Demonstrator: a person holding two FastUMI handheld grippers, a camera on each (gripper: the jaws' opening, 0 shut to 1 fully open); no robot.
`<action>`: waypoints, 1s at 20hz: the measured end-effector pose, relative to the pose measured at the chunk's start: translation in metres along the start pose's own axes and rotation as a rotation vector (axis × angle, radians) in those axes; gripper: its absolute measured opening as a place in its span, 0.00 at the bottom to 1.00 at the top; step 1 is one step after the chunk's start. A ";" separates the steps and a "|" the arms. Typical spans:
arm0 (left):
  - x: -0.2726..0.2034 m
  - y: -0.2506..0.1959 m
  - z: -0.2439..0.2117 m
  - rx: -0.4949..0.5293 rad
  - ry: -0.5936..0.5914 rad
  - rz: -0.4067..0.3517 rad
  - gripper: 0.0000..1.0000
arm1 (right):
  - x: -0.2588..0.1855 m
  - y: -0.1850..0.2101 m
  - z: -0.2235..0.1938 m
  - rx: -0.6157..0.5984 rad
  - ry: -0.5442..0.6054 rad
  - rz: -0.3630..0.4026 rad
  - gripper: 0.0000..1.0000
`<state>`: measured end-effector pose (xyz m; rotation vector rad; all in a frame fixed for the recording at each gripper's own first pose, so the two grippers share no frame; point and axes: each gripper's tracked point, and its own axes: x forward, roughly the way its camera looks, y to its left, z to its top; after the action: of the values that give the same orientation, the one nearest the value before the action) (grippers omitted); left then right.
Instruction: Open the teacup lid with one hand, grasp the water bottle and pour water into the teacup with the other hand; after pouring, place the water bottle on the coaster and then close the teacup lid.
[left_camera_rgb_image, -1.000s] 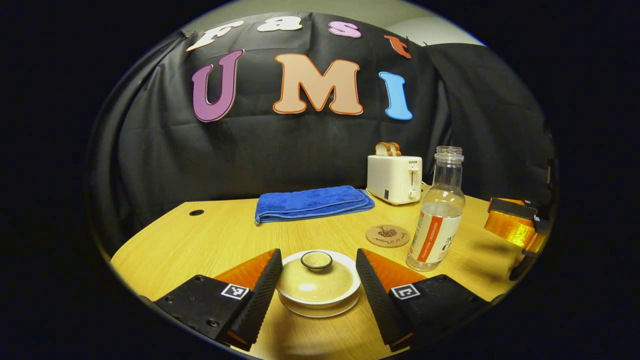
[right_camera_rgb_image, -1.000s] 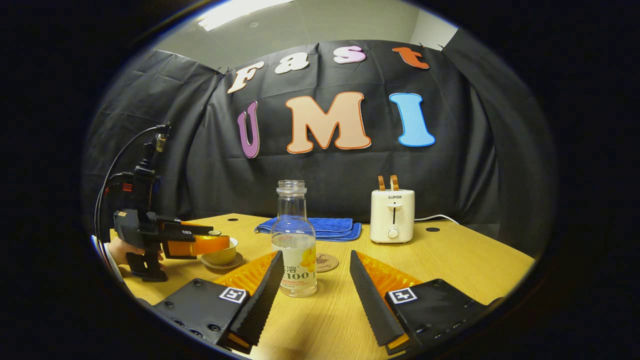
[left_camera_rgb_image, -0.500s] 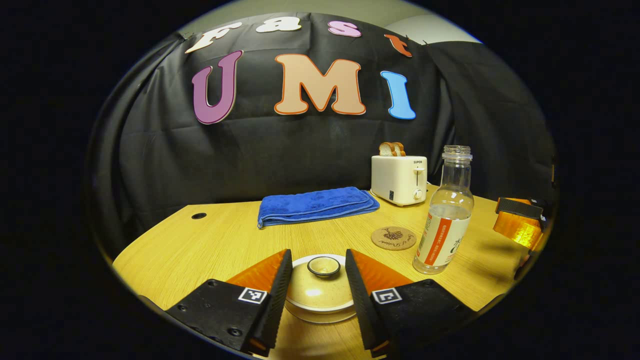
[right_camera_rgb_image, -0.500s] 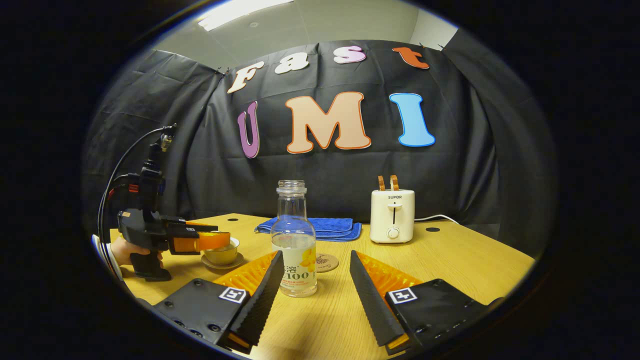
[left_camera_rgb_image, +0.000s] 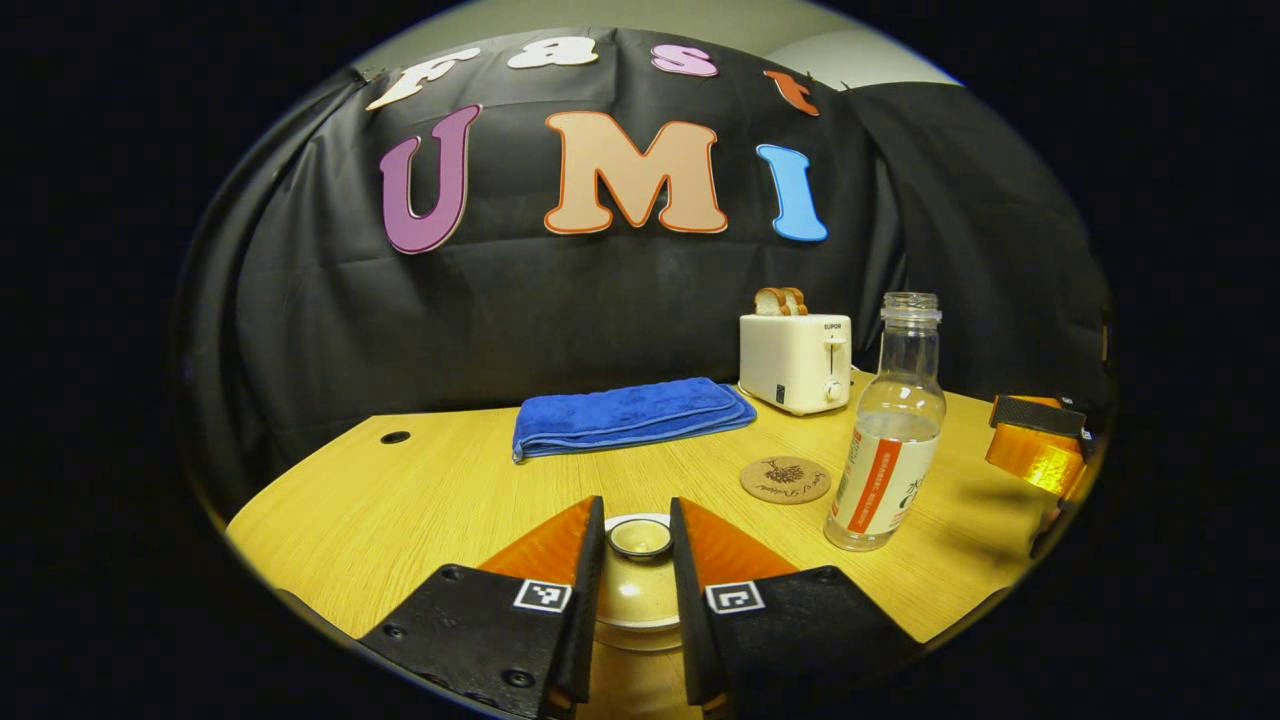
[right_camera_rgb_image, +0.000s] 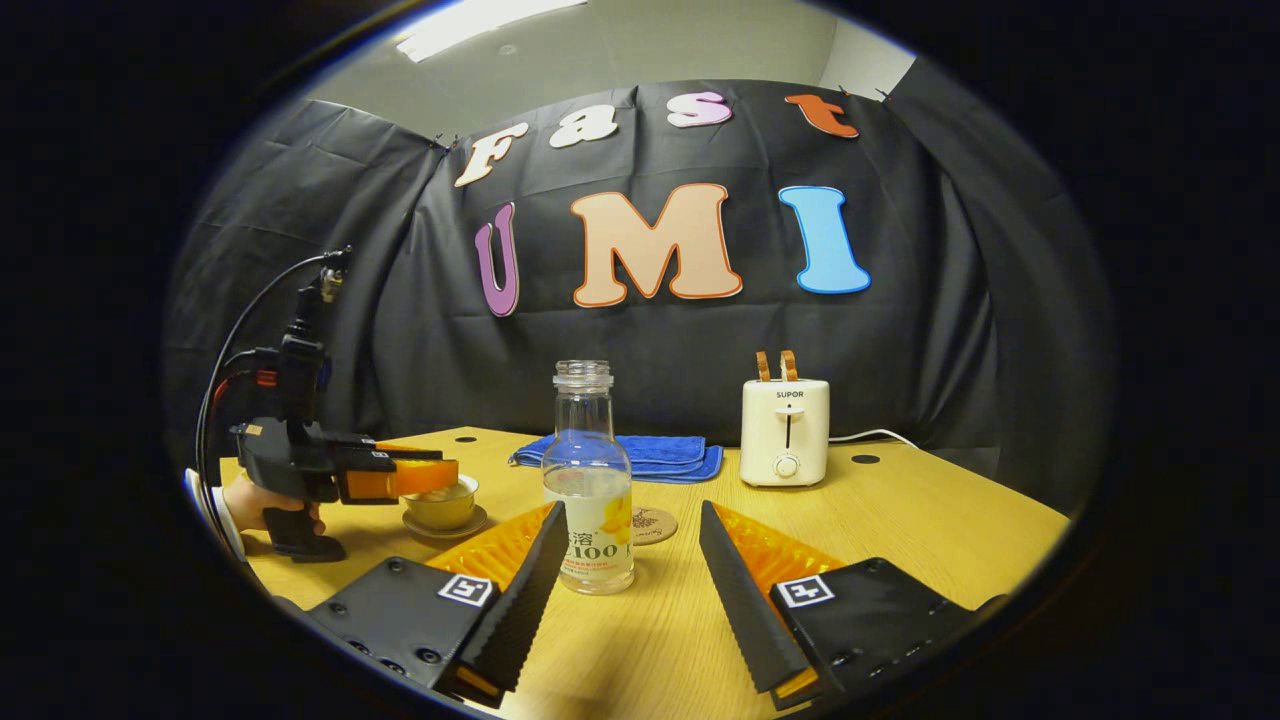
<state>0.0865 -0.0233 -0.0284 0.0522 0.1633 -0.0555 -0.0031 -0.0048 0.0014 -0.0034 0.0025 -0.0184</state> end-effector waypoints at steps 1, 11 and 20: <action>0.000 -0.001 0.000 0.006 0.001 0.002 0.29 | 0.000 0.000 0.000 0.000 0.000 0.000 0.87; -0.009 0.014 0.011 -0.058 -0.077 0.042 0.26 | -0.001 0.000 0.000 0.000 0.001 0.003 0.87; -0.024 0.029 0.015 -0.064 -0.126 0.090 0.26 | 0.009 0.005 -0.002 0.002 0.008 0.037 0.89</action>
<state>0.0666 0.0063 -0.0081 -0.0076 0.0367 0.0363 0.0055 -0.0005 -0.0004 -0.0016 0.0105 0.0186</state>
